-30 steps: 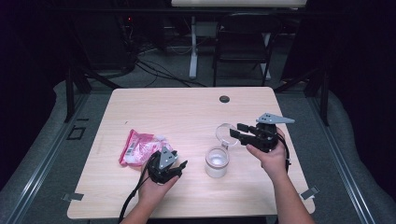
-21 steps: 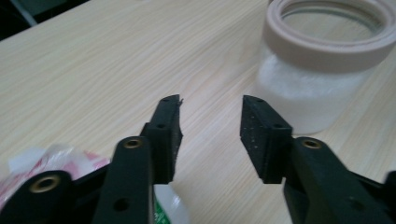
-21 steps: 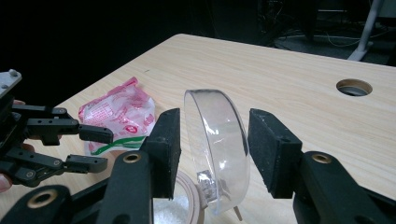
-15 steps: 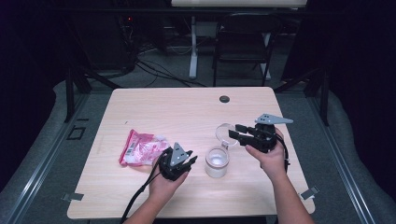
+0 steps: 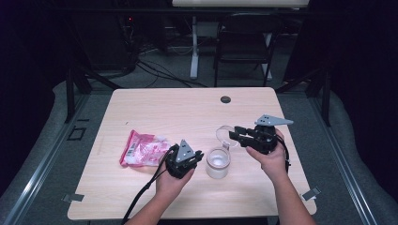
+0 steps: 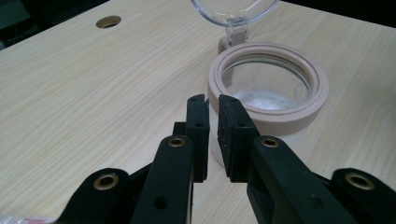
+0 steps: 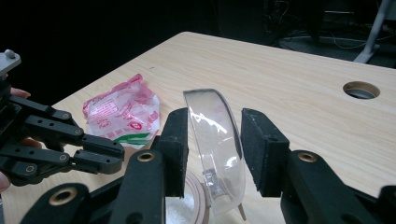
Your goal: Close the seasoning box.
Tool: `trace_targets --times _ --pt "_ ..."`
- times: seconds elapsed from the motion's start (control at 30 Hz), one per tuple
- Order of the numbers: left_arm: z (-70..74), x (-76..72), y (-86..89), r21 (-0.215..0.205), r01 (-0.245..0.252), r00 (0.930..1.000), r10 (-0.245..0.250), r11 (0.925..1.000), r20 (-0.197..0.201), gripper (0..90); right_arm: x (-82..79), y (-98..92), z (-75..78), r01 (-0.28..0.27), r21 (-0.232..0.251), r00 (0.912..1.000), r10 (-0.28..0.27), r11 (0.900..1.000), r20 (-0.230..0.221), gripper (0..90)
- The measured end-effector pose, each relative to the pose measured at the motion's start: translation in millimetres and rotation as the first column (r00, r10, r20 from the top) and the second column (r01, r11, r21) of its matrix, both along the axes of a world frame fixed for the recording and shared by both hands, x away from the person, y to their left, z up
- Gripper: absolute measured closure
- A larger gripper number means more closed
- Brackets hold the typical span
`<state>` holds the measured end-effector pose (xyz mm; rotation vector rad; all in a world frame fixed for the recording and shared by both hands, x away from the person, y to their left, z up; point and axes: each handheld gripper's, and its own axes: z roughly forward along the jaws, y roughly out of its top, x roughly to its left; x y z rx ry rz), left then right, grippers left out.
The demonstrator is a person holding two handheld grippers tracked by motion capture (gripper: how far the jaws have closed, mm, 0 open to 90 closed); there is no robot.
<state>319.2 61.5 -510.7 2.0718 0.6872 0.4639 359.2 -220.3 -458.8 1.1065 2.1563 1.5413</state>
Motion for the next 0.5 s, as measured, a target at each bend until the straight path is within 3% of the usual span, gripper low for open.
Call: trace_targets --times 0.5 --pt "-1.3 -5.1 1.9 0.039 0.002 1.0 -0.002 0.9992 0.007 78.5 -3.9 6.4 2.5 -0.044 -0.023 0.9989 0.044 0.999 0.014 61.0"
